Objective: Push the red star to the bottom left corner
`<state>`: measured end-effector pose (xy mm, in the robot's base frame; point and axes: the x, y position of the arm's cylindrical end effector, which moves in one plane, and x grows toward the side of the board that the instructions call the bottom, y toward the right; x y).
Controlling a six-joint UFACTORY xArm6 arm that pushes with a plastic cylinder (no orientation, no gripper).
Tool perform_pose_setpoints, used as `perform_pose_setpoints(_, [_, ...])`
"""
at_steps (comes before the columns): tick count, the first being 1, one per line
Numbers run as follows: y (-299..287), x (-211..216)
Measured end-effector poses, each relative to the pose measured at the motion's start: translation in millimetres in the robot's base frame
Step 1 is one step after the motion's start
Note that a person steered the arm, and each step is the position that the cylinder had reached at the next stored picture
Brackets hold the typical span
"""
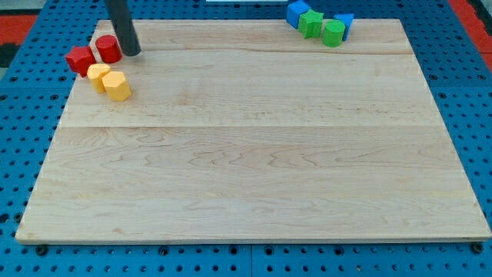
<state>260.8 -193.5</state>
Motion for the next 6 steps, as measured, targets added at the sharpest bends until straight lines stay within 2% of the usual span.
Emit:
perform_pose_setpoints(1, [-27, -52])
perform_pose_setpoints(2, [-92, -11])
perform_pose_setpoints(3, [-91, 58])
perform_pose_setpoints(4, [-91, 103])
perform_pose_setpoints(6, [-78, 236])
